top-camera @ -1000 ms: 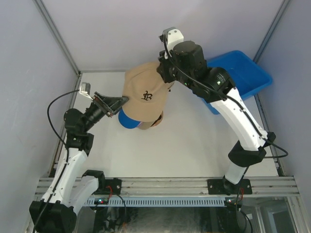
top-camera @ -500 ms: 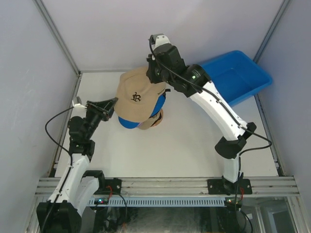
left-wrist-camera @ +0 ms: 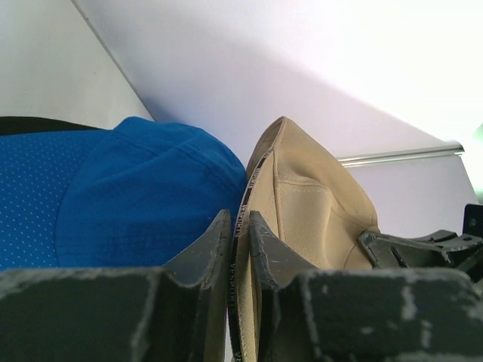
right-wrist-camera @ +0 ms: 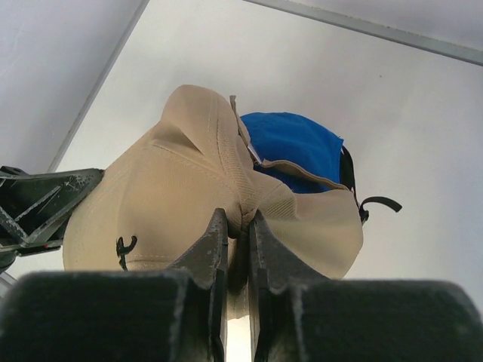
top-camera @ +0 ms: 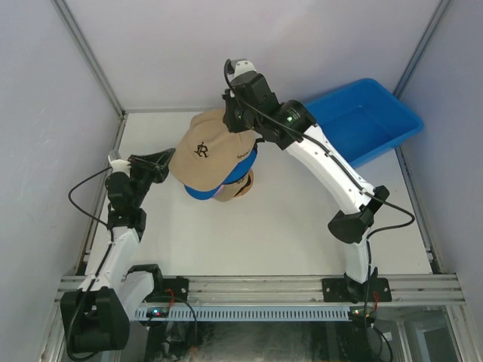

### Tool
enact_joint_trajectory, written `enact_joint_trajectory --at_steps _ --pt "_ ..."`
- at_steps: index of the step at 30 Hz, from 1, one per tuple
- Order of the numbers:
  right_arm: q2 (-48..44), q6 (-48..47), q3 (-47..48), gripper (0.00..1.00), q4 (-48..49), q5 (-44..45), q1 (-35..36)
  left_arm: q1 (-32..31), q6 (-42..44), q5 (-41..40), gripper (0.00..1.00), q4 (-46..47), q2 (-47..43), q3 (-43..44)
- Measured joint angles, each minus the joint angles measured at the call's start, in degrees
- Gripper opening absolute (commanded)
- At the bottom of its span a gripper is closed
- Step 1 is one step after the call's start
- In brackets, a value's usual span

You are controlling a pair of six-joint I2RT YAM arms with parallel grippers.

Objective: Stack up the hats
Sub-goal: Stack the hat on the hat.

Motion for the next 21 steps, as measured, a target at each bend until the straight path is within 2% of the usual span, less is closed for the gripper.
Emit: enact_joint_trajectory --at_steps 21 --pt "3.85 -0.61 -3.43 0.00 1.70 -2.73 -1.14 1.81 3.61 1.27 0.24 0.28 12.79 0.42"
